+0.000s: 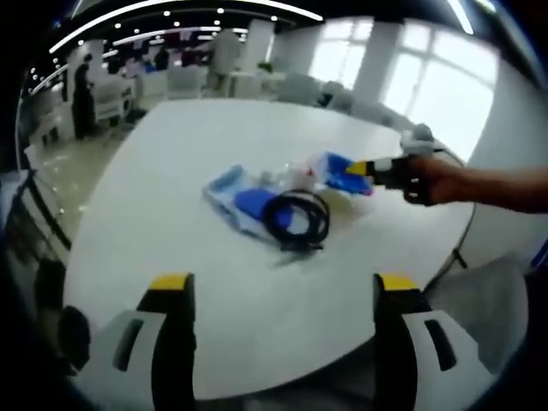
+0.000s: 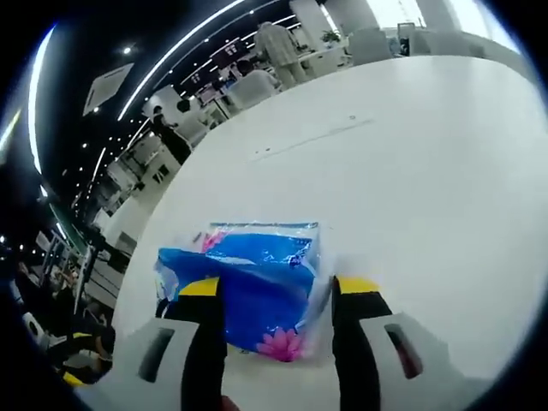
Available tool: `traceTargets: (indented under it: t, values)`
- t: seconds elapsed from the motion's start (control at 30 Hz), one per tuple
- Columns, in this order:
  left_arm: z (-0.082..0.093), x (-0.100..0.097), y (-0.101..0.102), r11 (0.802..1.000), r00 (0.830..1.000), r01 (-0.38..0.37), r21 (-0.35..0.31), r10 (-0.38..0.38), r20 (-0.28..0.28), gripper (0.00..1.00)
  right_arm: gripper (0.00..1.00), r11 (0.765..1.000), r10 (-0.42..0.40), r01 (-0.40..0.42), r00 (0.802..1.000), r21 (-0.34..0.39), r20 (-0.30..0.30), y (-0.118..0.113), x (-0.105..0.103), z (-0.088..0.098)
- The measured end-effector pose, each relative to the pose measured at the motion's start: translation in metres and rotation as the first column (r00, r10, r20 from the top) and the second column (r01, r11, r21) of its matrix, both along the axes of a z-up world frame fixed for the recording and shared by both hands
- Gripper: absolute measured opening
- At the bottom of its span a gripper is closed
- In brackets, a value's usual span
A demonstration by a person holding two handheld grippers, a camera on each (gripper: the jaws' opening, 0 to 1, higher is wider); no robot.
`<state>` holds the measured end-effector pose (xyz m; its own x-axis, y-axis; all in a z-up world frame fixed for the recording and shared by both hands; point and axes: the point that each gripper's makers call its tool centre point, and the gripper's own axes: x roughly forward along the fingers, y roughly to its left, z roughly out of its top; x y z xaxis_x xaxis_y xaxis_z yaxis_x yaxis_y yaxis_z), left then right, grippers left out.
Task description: Arrange the tabletop items into an orderly group along one side of the table until the central work area is clear of visible clutter.
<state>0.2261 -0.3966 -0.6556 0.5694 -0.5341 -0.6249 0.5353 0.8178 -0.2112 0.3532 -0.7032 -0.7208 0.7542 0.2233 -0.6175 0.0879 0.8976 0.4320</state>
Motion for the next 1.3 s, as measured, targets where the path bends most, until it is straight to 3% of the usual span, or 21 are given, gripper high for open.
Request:
traceTargets:
  t: [0.17, 0.4, 0.6, 0.93, 1.3]
  values:
    - [0.0, -0.001, 0.0, 1.0, 1.0, 0.005, 0.01, -0.005, 0.006, 0.76, 0.4, 1.0, 0.0, -0.001, 1.0, -0.029, -0.019, -0.005, -0.004, -0.005]
    - [-0.003, -0.002, -0.001, 1.0, 1.0, 0.016, 0.018, -0.016, -0.007, 0.75, 0.31, 0.999, -0.003, 0.001, 1.0, -0.045, -0.027, -0.012, -0.004, -0.007]
    - [-0.004, -0.003, -0.002, 0.999, 1.0, 0.019, 0.026, -0.019, -0.012, 0.75, 0.15, 0.999, 0.013, -0.013, 1.0, -0.048, -0.008, -0.017, -0.005, 0.0]
    - [-0.004, -0.003, -0.001, 1.0, 1.0, 0.016, 0.023, -0.016, -0.015, 0.74, 0.09, 0.993, 0.055, -0.051, 0.998, -0.104, 0.039, -0.031, -0.001, 0.018]
    - [-0.003, -0.001, 0.001, 1.0, 1.0, -0.006, 0.01, 0.006, -0.01, 0.74, 0.06, 0.993, 0.024, -0.017, 0.998, -0.118, 0.063, -0.062, 0.003, 0.04]
